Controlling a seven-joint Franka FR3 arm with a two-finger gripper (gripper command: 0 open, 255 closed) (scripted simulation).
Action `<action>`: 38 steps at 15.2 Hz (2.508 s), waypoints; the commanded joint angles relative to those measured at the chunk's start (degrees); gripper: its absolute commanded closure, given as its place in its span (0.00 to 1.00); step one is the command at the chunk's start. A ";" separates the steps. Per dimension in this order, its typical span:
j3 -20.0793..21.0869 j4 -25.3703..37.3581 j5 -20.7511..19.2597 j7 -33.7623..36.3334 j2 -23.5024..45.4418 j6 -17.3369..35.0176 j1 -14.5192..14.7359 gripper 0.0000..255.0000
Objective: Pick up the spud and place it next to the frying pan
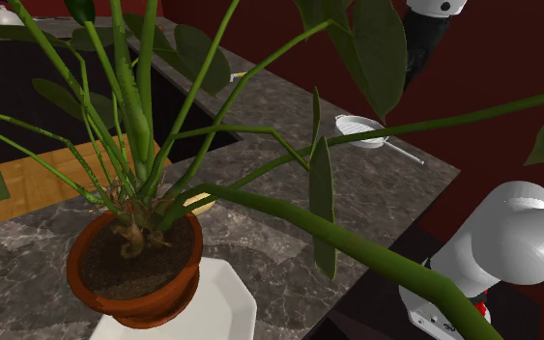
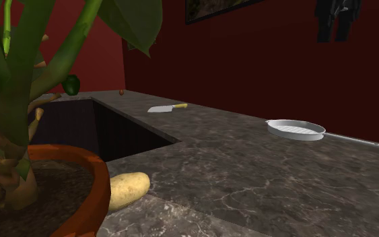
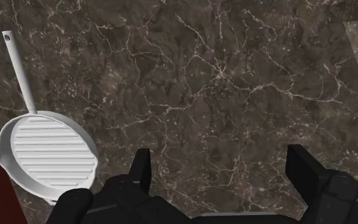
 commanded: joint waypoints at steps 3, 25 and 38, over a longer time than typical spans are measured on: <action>2.83 -2.05 1.89 5.52 -0.51 1.07 -0.26 0.00; 37.25 2.36 12.92 67.54 24.94 20.40 -8.51 0.00; 43.13 26.70 -12.34 111.33 64.06 23.97 -4.32 0.00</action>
